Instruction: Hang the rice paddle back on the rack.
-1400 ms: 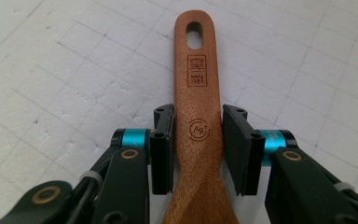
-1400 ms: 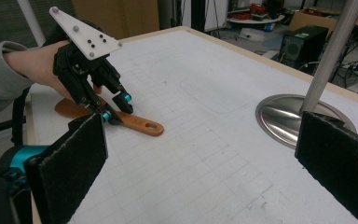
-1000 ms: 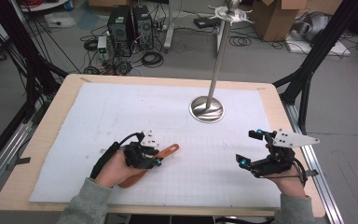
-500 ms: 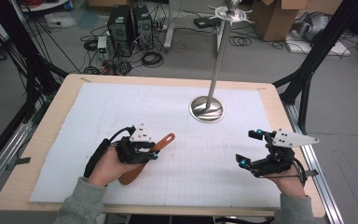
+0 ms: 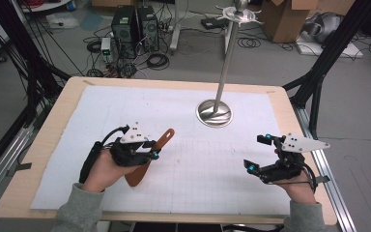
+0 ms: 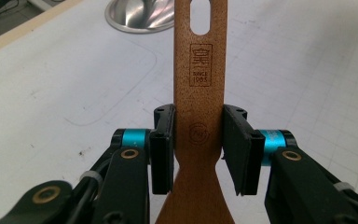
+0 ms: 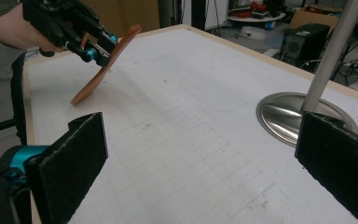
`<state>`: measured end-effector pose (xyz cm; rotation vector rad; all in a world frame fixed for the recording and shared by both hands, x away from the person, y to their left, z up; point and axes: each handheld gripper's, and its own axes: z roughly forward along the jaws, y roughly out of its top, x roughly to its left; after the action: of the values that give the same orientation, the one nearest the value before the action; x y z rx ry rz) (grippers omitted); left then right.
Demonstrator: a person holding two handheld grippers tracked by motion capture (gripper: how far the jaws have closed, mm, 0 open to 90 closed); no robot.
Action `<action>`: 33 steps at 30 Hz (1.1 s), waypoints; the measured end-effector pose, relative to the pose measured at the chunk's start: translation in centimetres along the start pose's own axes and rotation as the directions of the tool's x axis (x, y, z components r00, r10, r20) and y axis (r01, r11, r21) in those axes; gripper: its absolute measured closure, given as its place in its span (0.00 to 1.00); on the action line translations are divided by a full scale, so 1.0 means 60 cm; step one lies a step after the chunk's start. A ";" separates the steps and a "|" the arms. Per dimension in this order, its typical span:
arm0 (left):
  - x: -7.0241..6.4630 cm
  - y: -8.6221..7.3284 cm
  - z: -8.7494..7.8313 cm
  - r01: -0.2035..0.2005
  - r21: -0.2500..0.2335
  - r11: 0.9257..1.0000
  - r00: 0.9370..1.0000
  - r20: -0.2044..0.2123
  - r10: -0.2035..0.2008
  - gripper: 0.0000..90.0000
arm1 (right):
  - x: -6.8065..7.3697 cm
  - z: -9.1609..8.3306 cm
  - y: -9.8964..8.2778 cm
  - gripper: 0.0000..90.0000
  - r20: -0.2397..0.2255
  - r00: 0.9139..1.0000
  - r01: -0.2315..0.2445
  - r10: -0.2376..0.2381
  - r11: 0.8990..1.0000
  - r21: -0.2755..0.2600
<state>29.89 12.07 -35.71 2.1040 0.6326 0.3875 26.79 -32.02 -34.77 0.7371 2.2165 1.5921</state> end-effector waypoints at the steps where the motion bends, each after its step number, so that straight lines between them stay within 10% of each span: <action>1: 0.001 0.001 -0.004 -0.002 -0.003 1.000 1.000 0.000 0.002 0.72 | 0.000 0.000 0.000 0.01 0.000 1.000 0.000 0.000 1.000 0.001; 33: 0.003 0.011 -0.035 0.027 -0.114 0.993 1.000 -0.001 -0.027 0.72 | 0.001 0.004 -0.001 0.01 -0.001 1.000 0.000 0.000 1.000 0.011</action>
<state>29.23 13.25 -33.96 1.9845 0.6248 0.4019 26.87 -31.82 -34.87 0.7389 2.2276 1.5817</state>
